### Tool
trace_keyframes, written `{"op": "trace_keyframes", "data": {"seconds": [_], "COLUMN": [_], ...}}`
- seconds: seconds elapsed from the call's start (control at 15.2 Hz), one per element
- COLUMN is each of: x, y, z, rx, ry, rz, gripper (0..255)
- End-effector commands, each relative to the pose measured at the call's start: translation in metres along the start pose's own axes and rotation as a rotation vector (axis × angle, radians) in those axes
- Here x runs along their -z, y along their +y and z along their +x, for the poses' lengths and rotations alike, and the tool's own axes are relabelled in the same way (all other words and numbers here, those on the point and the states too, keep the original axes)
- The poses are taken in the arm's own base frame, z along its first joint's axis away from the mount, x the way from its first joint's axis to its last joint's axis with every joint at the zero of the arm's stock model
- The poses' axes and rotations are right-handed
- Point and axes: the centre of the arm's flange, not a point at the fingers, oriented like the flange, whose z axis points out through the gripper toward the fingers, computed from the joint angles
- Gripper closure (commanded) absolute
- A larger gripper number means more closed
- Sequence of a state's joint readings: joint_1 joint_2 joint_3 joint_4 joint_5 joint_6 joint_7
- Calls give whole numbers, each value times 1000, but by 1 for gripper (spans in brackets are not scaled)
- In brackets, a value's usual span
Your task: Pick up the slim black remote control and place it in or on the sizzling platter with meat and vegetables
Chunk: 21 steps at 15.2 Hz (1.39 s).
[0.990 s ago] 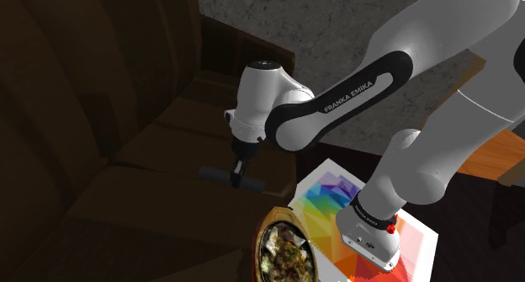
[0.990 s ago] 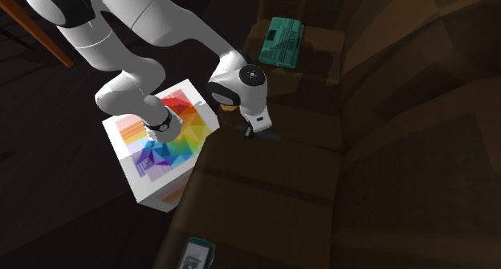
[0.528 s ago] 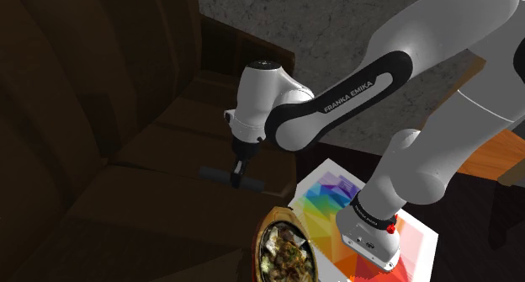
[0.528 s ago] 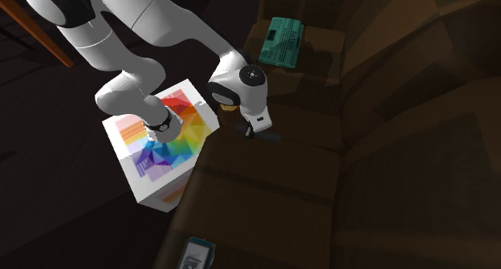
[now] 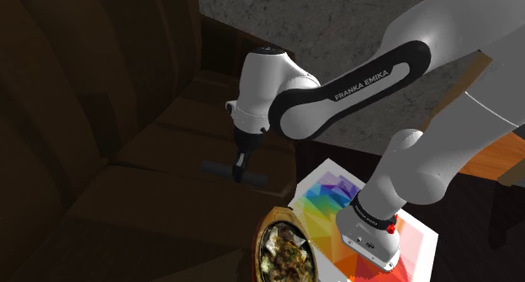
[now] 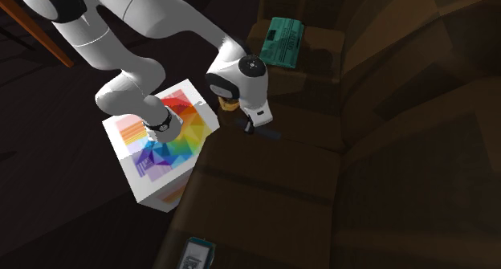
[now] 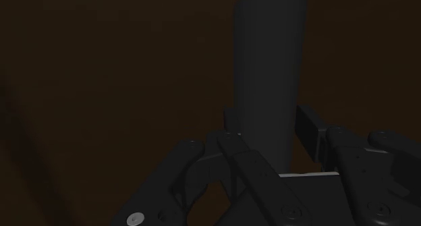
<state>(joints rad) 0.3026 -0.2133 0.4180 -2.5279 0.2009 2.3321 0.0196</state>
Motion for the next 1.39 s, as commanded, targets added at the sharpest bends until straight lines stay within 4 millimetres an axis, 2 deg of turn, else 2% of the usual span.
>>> {"op": "trace_keyframes", "data": {"seconds": [0.0, 1.12, 1.32], "x": [10, 99, 95], "y": [0, -6, -33], "z": [1, 1, -28], "rx": [0, 0, 0], "ry": [0, 0, 0], "rz": [0, 0, 0], "gripper": [255, 255, 255]}}
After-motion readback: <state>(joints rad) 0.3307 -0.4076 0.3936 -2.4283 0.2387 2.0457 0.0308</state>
